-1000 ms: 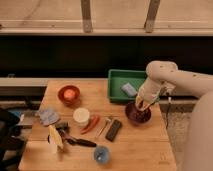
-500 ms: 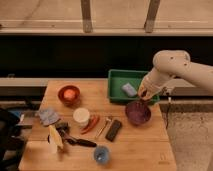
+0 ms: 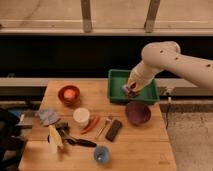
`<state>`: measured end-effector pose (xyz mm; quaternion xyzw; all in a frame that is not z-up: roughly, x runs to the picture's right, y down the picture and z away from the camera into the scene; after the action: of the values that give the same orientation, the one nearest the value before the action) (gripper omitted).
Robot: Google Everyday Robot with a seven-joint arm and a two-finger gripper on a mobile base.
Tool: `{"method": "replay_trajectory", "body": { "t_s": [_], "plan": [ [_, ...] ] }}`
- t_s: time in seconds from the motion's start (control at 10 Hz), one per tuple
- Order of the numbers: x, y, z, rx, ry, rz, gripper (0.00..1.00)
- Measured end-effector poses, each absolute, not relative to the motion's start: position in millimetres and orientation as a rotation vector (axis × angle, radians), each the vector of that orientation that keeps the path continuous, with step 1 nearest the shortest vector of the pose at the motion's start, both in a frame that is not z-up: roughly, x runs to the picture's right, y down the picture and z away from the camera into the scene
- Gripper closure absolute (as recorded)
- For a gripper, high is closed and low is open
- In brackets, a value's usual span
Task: Place grapes in table surface
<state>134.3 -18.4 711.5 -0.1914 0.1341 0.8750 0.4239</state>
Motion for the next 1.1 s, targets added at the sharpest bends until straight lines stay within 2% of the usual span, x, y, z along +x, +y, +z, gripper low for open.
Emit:
{"method": "replay_trajectory", "body": {
  "t_s": [0.6,1.1],
  "plan": [
    [1,-35,739,-0.61,0.303,1.943,1.0],
    [-79,12,794,-0.774,0.405,1.735,1.0]
  ]
}}
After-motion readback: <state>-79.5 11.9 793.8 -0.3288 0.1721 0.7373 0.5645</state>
